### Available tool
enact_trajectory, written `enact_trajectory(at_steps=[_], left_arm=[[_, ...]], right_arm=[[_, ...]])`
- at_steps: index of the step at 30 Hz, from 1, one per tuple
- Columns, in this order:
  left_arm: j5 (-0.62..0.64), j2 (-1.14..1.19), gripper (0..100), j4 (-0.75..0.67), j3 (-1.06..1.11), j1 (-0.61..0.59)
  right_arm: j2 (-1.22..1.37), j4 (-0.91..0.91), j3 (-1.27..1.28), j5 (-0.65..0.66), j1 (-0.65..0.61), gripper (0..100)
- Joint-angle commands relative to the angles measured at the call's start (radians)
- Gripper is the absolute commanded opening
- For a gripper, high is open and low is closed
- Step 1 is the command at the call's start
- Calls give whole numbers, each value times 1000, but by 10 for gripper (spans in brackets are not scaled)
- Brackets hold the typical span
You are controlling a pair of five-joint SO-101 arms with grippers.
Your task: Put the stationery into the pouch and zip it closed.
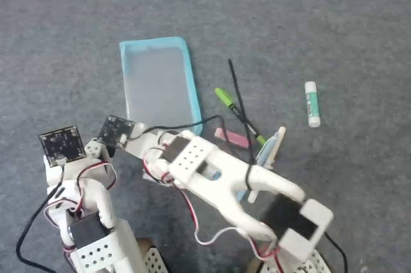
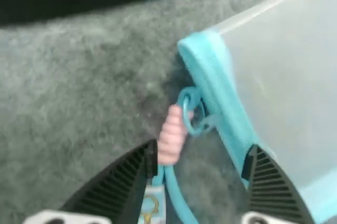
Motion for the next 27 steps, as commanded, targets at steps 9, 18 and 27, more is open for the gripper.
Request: enact_trajectory(at_steps=[9, 18, 27], left_arm=[[14, -23, 338, -38, -36, -68], [15, -23, 338, -63, -33, -74], [15, -23, 338, -63, -33, -72]], right_arm=[[188, 13, -181, -261, -7, 258], [202, 320, -336, -270, -4, 19], [341, 404, -364, -264, -4, 66]])
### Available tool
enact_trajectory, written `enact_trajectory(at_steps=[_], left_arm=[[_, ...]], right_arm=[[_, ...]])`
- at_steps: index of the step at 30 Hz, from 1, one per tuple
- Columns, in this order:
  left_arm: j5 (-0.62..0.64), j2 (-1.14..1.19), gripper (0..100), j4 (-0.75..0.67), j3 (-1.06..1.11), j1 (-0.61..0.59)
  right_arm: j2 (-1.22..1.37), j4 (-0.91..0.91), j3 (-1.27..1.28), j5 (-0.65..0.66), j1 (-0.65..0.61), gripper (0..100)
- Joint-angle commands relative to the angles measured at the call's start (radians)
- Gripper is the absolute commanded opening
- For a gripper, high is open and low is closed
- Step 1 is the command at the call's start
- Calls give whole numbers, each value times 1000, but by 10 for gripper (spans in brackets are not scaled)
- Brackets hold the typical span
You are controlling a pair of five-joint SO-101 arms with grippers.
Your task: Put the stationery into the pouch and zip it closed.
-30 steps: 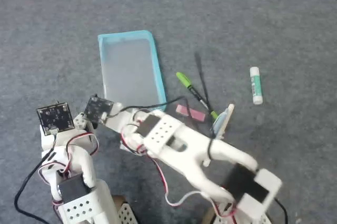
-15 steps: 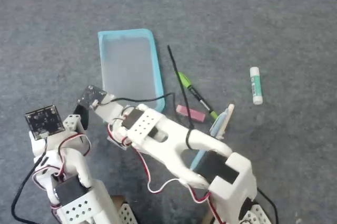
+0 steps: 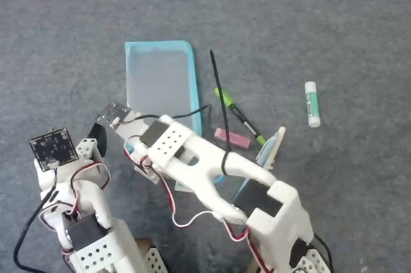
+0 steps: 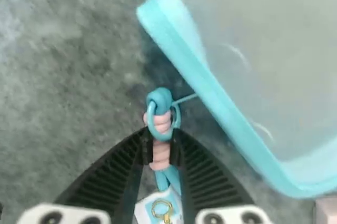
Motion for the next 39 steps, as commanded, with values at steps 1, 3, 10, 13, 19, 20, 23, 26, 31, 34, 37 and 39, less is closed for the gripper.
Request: enact_trajectory(at_steps=[1, 3, 10, 13, 19, 20, 23, 26, 31, 34, 37, 39], left_arm=[[12, -23, 338, -32, -33, -6], [12, -23, 338, -32, -33, -6], [12, -23, 338, -32, -33, -5], [12, -23, 338, -32, -33, -5], [12, -23, 338, -32, -35, -5], [12, -23, 338, -32, -35, -5], [12, -23, 338, -32, -36, -5], [12, -23, 338, -32, -36, -5], [12, -23, 338, -32, -36, -5], [12, -23, 338, -32, -36, -5], [12, -23, 338, -32, -36, -5], [12, -23, 338, -31, -36, -5]], right_arm=[[62, 77, -15, -5, -5, 74], [62, 163, -54, -3, -5, 95], [71, 340, -161, -14, -10, 176], [82, 311, -158, -15, -7, 147], [166, 202, -176, -101, -12, 128], [183, 194, -187, -121, -12, 128], [216, 211, -238, -172, -12, 124], [248, 252, -288, -184, -12, 121], [277, 315, -331, -183, -5, 11], [265, 343, -333, -183, 4, 5], [225, 375, -333, -183, 18, 6], [176, 397, -331, -183, 25, 6]])
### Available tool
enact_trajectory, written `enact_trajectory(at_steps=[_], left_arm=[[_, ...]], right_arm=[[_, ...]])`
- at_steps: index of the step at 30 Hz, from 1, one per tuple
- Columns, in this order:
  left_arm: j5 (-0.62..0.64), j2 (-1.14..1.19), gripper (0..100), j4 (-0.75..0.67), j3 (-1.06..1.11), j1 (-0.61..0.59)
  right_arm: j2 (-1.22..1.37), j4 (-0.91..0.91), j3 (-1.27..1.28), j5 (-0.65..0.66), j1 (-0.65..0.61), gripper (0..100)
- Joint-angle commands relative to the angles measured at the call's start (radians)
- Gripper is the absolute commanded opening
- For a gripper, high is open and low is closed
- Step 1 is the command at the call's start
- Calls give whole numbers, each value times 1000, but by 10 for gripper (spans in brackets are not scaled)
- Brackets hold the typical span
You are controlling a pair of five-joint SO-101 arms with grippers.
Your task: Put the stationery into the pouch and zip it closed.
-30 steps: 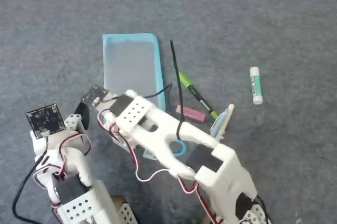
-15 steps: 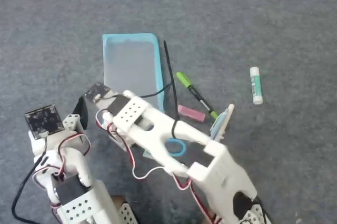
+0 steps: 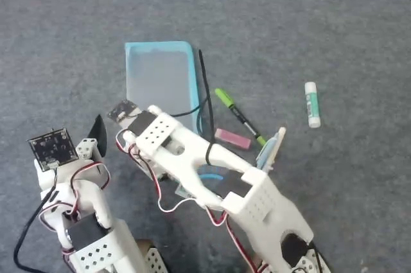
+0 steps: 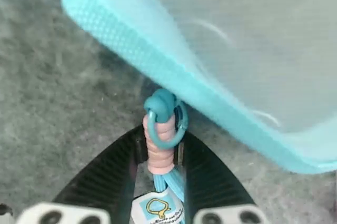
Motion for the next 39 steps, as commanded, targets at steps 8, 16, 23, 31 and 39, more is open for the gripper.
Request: enact_trajectory(at_steps=[8, 16, 23, 31, 39], left_arm=[[8, -21, 338, -9, -36, 40], [6, -21, 338, 25, -39, 75], [-20, -21, 338, 109, -54, 193], [-31, -21, 338, 250, -131, 315], [-101, -20, 338, 249, -147, 483]], right_arm=[[-498, -76, 250, 71, 85, 6], [-1162, -321, 721, 186, 154, 6], [-1508, -340, 1019, 259, 251, 6], [-1712, -478, 1221, 264, 351, 6], [-1687, -476, 1229, 264, 369, 6]])
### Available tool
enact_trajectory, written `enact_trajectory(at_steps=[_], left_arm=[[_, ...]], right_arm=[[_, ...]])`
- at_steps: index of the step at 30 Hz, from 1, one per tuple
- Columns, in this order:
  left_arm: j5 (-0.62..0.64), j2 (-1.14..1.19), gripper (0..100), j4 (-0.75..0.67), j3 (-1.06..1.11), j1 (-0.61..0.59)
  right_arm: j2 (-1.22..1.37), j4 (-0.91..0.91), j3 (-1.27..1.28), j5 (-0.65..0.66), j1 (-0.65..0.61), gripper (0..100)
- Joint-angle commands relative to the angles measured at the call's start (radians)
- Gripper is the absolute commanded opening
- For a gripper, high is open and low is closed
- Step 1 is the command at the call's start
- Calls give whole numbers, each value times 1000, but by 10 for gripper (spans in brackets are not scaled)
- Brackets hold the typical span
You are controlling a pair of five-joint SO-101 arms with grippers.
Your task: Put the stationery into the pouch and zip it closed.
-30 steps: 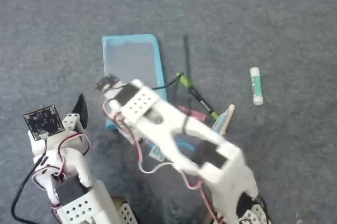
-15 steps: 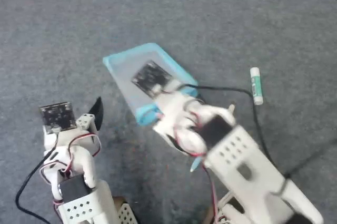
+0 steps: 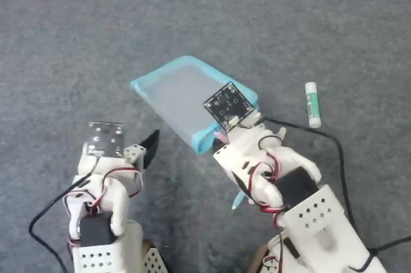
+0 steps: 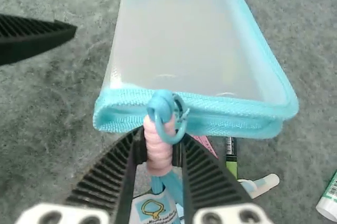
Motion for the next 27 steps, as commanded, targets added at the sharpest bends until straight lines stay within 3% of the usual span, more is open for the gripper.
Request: enact_trajectory(at_steps=[1, 7, 15, 27], left_arm=[[-17, -20, 338, 5, -76, 52], [-15, 40, 338, 9, -171, 55], [37, 411, 338, -17, -311, 57], [-32, 218, 340, -3, -205, 81]], right_arm=[[-13, -25, -11, 15, 13, 6], [-2, -28, -9, 17, 15, 6], [-2, -25, -8, 17, 15, 6], [-13, -91, 66, 37, 54, 6]])
